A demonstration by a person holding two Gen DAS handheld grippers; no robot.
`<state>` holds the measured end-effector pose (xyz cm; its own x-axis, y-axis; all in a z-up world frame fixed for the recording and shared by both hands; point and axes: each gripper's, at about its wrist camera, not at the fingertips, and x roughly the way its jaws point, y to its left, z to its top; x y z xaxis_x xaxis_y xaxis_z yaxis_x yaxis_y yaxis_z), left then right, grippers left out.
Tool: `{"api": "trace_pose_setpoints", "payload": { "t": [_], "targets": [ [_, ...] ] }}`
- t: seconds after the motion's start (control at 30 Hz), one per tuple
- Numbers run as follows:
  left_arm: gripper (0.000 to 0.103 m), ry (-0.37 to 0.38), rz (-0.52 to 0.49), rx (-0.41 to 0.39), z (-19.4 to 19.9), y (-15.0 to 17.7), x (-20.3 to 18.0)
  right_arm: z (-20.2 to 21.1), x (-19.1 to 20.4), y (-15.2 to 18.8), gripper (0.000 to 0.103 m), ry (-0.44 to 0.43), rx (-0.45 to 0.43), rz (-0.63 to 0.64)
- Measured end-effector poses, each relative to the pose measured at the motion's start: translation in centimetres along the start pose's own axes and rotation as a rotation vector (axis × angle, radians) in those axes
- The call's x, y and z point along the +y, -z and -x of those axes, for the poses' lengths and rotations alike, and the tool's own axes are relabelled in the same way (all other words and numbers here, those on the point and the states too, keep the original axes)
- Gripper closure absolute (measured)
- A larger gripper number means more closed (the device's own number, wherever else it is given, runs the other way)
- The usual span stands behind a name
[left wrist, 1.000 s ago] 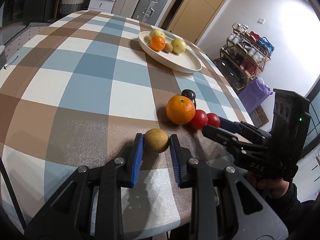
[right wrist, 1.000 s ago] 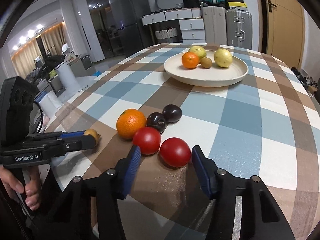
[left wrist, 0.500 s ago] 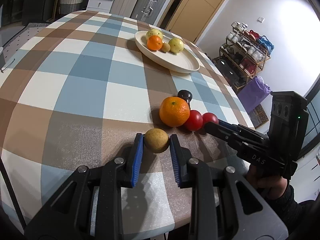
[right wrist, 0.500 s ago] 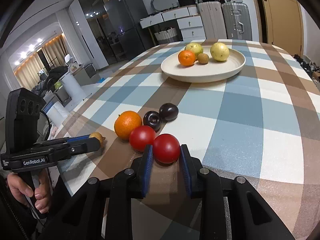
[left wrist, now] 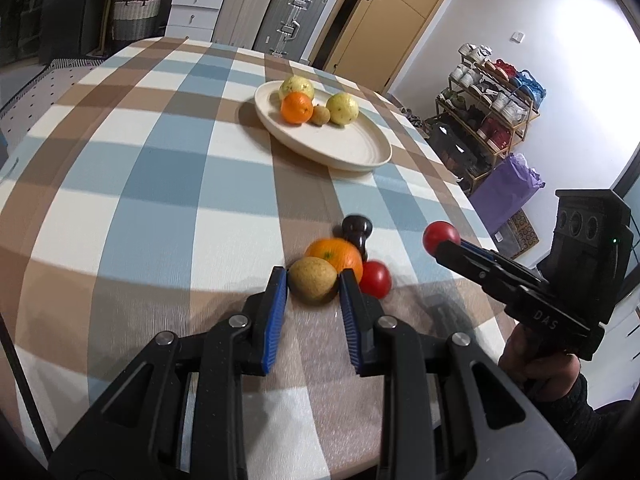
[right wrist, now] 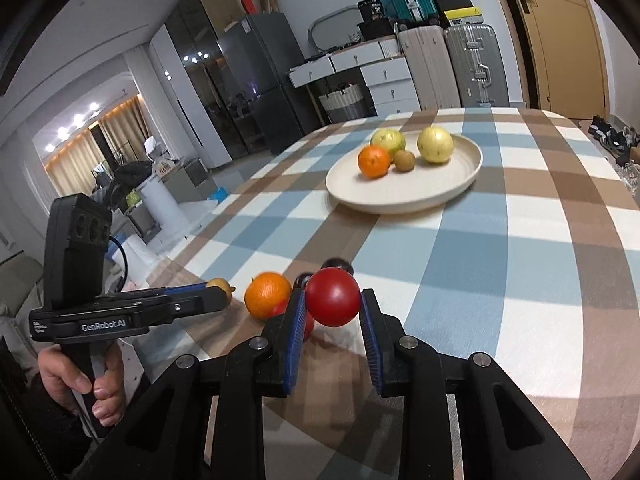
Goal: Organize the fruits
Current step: 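Carry the kiwi and tomato onto the white plate and open both grippers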
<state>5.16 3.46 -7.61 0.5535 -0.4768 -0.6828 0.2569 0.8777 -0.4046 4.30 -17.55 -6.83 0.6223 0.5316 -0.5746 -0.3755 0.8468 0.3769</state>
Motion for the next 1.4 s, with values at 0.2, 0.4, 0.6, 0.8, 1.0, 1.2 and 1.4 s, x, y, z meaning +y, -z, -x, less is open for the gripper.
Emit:
{"api": "trace_pose_setpoints", "payload": {
  "t": [0.2, 0.4, 0.6, 0.8, 1.0, 1.2, 1.4],
  "targets": [
    [0.079, 0.007, -0.019, -0.012, -0.2, -2.9, -0.6, -0.2, -1.1, -1.7, 0.076, 0.001, -0.004, -0.027],
    [0.079, 0.002, -0.026, -0.012, -1.0, -6.6, -1.2, -0.1, -2.0, -4.0, 0.076, -0.001, -0.031, -0.036],
    [0.079, 0.001, -0.07, 0.0, -3.1, -11.1, -2.6, -0.3, -2.8, -7.1, 0.076, 0.014, -0.06, -0.013],
    [0.079, 0.006, -0.087, 0.017, -6.4, -15.5, -3.3, -1.5, -4.3, -10.3, 0.076, 0.02, -0.073, -0.011],
    [0.079, -0.005, -0.134, 0.018, -9.9, -19.9, -4.8, -3.1, -6.3, -13.2, 0.076, 0.041, -0.084, -0.025],
    [0.079, -0.006, -0.133, 0.052, -14.5, -23.4, -5.0, -5.9, -8.1, -14.6, 0.076, 0.087, -0.061, -0.029],
    [0.079, -0.031, -0.12, 0.074, -18.6, -25.7, -4.0, -8.5, -9.2, -14.3, 0.076, 0.073, -0.043, -0.042]
  ]
}}
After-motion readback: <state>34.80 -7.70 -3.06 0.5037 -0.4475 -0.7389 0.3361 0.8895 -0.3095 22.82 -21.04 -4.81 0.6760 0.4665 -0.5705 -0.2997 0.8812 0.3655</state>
